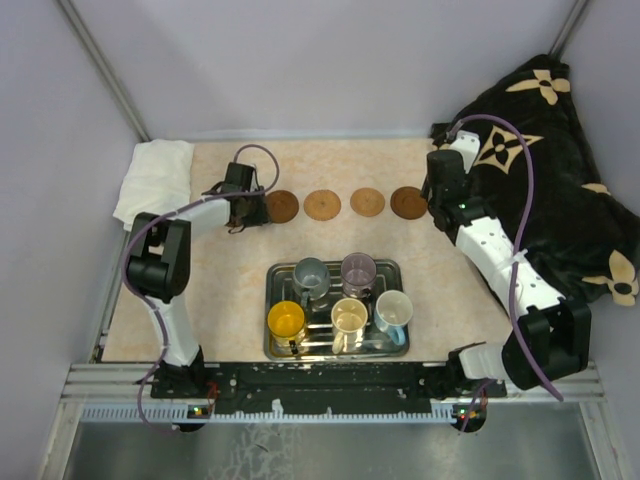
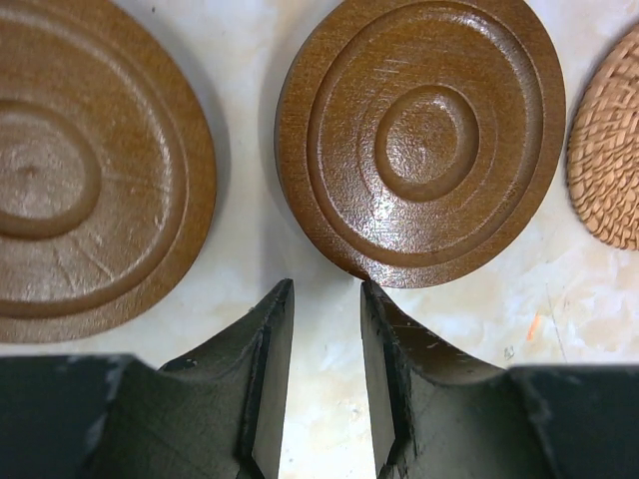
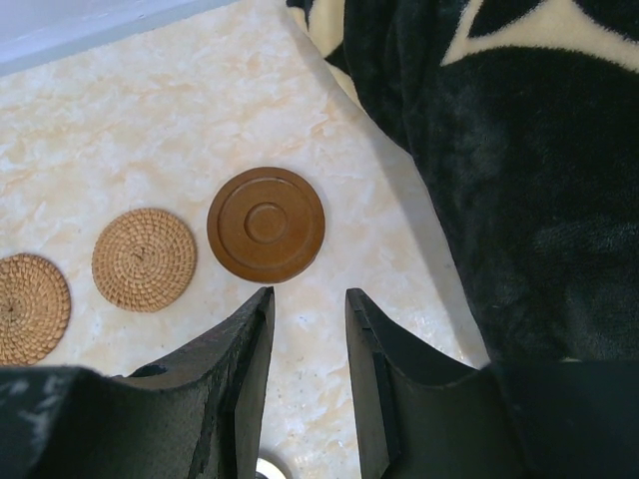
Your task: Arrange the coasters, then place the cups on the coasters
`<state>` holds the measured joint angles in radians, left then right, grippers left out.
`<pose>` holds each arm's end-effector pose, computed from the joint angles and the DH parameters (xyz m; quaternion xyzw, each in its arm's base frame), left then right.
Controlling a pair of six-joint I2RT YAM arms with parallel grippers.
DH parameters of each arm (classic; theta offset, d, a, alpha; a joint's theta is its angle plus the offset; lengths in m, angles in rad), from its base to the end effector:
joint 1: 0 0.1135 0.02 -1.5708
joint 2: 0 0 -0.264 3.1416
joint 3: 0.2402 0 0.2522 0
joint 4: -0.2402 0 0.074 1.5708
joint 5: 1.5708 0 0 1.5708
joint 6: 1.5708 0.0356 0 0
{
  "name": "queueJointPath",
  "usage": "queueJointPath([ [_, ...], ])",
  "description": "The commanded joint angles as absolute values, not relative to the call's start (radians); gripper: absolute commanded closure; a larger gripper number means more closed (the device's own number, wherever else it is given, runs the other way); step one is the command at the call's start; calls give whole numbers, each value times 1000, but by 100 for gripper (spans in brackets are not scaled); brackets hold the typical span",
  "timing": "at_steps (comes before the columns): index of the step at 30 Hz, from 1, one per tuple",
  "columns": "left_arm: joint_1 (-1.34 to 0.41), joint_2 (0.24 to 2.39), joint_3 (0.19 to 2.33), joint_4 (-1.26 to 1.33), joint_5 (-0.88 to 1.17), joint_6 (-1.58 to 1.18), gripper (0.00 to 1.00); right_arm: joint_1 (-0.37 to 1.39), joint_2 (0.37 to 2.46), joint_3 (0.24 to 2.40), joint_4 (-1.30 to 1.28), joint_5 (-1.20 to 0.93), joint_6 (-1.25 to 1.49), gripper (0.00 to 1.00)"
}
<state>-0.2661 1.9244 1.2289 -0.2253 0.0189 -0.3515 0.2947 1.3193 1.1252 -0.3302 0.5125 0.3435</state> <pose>0.3898 -0.1070 0.1630 -0.0374 0.9469 -0.1056 0.3015 0.2894 0.0696 0.3282 0.1471 0.8346 -0.0568 0.5279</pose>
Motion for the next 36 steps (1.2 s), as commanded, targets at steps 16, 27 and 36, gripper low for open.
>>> queueJointPath([
  [16, -289, 1884, 1190, -289, 10, -333, 60, 304, 1293, 1120, -317, 499, 352, 65],
  [27, -279, 1782, 1108, -305, -64, -364, 59, 417, 1362, 1135, -366, 467, 368, 69],
  [36, -208, 1792, 1133, -293, -71, -352, 59, 498, 1566, 1290, -378, 347, 335, 70],
])
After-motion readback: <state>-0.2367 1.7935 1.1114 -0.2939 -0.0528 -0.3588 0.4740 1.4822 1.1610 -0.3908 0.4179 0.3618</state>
